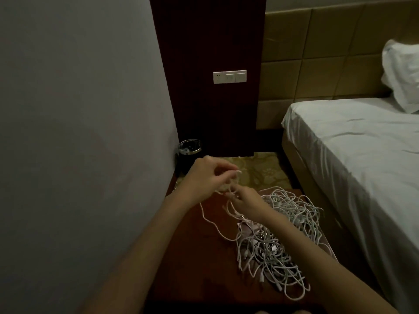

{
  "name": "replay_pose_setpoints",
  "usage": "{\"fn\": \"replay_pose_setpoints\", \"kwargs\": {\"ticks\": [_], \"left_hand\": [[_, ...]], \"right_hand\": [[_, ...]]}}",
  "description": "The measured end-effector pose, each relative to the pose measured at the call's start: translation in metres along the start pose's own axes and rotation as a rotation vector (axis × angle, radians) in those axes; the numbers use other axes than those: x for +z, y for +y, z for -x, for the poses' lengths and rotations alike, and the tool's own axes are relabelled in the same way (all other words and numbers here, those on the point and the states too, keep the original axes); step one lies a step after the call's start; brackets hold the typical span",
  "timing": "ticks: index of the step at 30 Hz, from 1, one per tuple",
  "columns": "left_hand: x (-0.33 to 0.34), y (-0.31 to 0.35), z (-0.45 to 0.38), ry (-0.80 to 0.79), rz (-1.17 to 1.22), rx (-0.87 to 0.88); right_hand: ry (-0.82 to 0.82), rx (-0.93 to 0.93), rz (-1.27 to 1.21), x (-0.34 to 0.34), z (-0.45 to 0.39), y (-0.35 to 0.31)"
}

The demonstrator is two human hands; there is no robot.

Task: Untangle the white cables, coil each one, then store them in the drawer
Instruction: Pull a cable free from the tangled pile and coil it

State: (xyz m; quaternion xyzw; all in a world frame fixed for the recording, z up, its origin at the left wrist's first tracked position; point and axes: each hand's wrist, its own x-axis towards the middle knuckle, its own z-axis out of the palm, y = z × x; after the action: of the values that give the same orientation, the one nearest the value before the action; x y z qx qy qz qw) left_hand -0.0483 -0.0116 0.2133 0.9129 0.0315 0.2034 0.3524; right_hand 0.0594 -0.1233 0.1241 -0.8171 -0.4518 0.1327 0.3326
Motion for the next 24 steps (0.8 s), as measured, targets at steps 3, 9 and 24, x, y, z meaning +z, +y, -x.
{"fn": "replay_pose_setpoints", "kwargs": {"ticks": [3, 9, 24], "left_hand": [[0.002, 0.001, 0.003, 0.077, 0.192, -0.051], [0.052, -0.013, 0.022, -0.154, 0.566, -0.205], [0.073, -0.067, 0.049, 0.122, 0.443, -0.469]], "right_hand": [[0.097, 0.06, -0.085, -0.016, 0.001, -0.012], [0.153, -0.083, -0.266, -0.058, 0.019, -0.041], [0.415, -0.107, -0.445, -0.102, 0.069, -0.04]]}}
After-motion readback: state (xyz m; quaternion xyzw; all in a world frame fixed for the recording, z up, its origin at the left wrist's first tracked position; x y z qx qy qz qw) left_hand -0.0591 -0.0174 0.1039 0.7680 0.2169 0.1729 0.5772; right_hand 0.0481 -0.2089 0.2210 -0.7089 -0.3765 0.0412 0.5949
